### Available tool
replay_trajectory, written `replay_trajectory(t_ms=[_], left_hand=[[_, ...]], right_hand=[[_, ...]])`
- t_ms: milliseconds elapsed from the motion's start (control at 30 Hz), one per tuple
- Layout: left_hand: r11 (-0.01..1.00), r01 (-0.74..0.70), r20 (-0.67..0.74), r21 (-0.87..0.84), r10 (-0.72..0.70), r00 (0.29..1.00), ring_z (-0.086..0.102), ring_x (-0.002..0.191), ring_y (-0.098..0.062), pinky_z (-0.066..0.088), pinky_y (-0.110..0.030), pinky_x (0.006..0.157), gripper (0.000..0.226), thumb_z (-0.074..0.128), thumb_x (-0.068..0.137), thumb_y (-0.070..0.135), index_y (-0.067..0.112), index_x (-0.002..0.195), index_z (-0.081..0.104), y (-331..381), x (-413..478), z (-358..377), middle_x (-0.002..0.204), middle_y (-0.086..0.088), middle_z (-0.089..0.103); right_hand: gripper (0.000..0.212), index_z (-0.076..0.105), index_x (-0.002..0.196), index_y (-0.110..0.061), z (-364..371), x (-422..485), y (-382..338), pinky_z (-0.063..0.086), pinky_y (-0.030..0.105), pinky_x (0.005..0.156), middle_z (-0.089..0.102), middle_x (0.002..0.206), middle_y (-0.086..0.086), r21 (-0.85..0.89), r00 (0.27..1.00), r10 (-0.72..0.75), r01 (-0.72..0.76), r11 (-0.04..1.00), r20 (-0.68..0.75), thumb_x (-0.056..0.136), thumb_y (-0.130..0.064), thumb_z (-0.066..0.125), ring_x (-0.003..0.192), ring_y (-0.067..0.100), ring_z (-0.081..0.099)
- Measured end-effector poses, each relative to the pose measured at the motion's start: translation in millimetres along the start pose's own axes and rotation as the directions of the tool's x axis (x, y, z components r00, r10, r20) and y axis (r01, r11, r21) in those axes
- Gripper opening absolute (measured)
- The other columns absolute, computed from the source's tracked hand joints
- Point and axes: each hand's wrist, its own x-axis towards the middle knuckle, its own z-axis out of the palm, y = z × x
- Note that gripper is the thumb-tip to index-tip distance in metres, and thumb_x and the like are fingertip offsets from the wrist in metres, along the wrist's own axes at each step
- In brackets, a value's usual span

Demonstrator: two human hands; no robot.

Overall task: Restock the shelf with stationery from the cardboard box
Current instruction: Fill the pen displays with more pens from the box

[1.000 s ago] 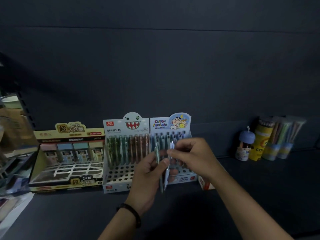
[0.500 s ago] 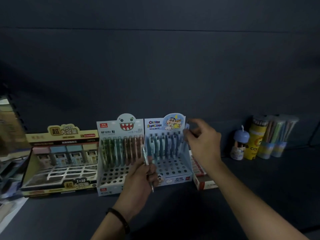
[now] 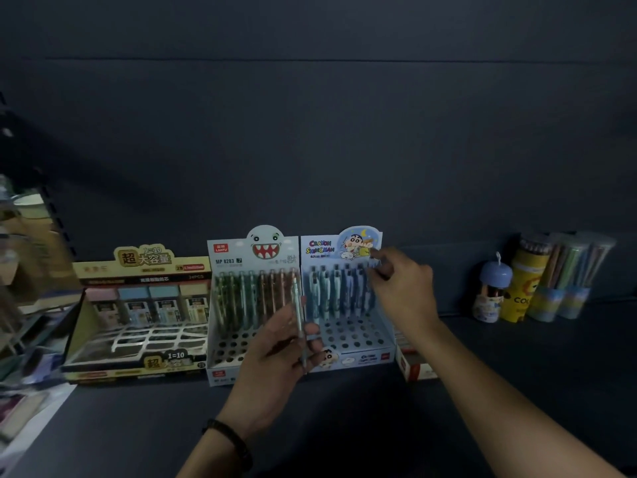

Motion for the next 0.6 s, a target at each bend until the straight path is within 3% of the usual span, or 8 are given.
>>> replay_trajectory(t_ms=[133, 300, 467, 600], left_hand=[[1.000, -0.002, -0.072, -0.017, 0.000, 0.997, 0.073, 0.096, -0.033, 0.057, -0.053, 0.101, 0.036, 0.056, 0.100, -0.012, 0.004, 0.133, 0.061, -1, 2, -4, 0.116, -0.019, 0.075], [0.994, 0.010, -0.130, -0.109, -0.024, 0.991, 0.072, 0.115, -0.042, 0.062, -0.046, 0.096, 0.045, 0.060, 0.099, -0.011, 0.005, 0.141, 0.058, -1, 1, -9, 0.125, -0.025, 0.072], [0.993, 0.000, -0.122, -0.117, -0.015, 0.992, 0.073, 0.111, -0.042, 0.060, -0.049, 0.100, 0.046, 0.060, 0.097, -0.011, 0.011, 0.139, 0.062, 2, -3, -9, 0.103, -0.014, 0.055], [0.998, 0.004, -0.133, -0.055, -0.011, 0.991, 0.075, 0.105, -0.040, 0.061, -0.052, 0.097, 0.034, 0.063, 0.097, -0.005, 0.013, 0.125, 0.070, 5, -4, -13, 0.108, -0.019, 0.063]], right_hand=[[0.022, 0.074, 0.116, -0.021, 1, 3, 0, 0.060, 0.034, 0.069, 0.074, 0.076, -0.002, -0.050, 1.000, 0.010, -0.009, 0.999, 0.021, 0.094, -0.019, 0.074, 0.067, 0.013, 0.069], [0.027, 0.074, 0.119, -0.022, 1, 7, 1, 0.049, 0.024, 0.069, 0.073, 0.080, -0.003, -0.067, 0.997, 0.076, -0.074, 0.995, 0.029, 0.092, -0.016, 0.072, 0.067, 0.012, 0.064], [0.025, 0.074, 0.116, -0.021, 2, 10, -2, 0.061, 0.034, 0.074, 0.072, 0.078, -0.005, -0.127, 0.997, 0.071, -0.065, 0.990, 0.042, 0.091, -0.013, 0.071, 0.074, 0.016, 0.070], [0.012, 0.073, 0.102, -0.023, 8, 5, 4, 0.062, 0.041, 0.072, 0.074, 0.080, -0.001, -0.191, 0.989, 0.083, -0.059, 0.980, 0.122, 0.092, -0.018, 0.069, 0.076, 0.022, 0.072]])
